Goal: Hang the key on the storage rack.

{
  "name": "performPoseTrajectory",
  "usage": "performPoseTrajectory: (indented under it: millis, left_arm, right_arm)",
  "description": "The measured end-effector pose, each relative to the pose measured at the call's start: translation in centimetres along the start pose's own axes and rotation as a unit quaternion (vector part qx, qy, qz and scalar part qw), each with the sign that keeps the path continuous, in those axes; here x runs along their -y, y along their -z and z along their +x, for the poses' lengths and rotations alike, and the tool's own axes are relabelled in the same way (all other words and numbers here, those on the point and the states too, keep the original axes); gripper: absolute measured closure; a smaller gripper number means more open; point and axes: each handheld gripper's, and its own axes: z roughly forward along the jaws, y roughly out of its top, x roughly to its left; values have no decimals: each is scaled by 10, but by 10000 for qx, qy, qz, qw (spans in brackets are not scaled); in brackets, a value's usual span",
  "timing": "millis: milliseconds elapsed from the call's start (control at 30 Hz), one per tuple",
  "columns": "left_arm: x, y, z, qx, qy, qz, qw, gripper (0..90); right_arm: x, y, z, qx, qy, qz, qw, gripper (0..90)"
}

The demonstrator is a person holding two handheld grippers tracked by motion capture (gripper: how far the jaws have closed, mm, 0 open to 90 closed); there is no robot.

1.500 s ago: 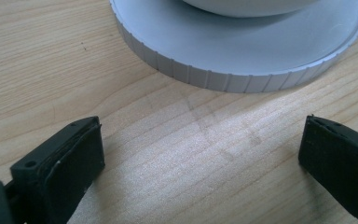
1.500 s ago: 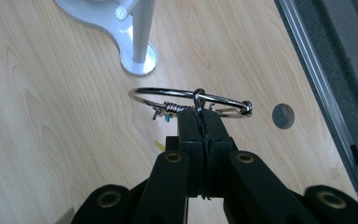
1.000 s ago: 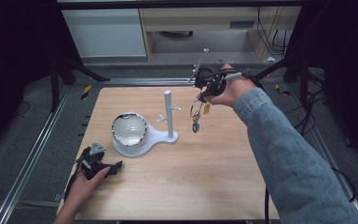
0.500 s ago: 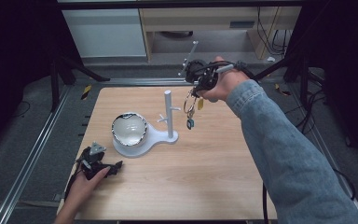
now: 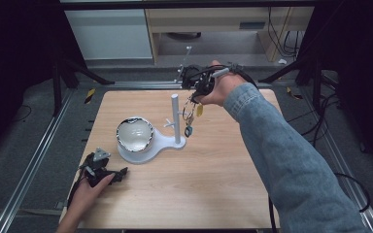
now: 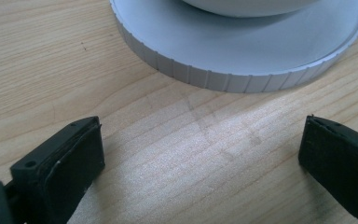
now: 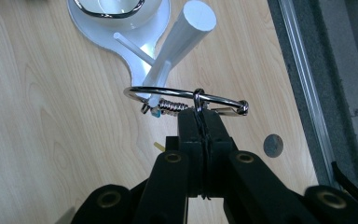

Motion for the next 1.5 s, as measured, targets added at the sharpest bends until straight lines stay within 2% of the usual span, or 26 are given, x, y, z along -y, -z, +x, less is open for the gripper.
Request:
performPoseTrajectory:
  millis: [200, 567, 867, 1200, 1333, 1500]
  left_arm:
    - [0, 0, 0, 0, -2, 1, 10000, 0]
    - [0, 0, 0, 0, -1, 0, 10000, 0]
    - [0, 0, 0, -1, -2, 0, 10000, 0]
    - [0, 0, 0, -1, -2, 0, 10000, 0]
    - [0, 0, 0, -1, -3, 1, 10000, 0]
    - [0, 0, 0, -1, -2, 1, 10000, 0]
  right_arm:
    - [-5, -15, -5, -107, -42, 133, 9998, 889]
    - [-10, -40, -13, -368, -116, 210, 9990, 888]
    - [-9, -54, -17, -520, -182, 281, 9981, 888]
    - [-9, -62, -23, -647, -268, 333, 9970, 877]
    - [-9, -61, -26, -617, -307, 240, 9973, 821]
    - [-7, -56, -26, -542, -326, 148, 9979, 807]
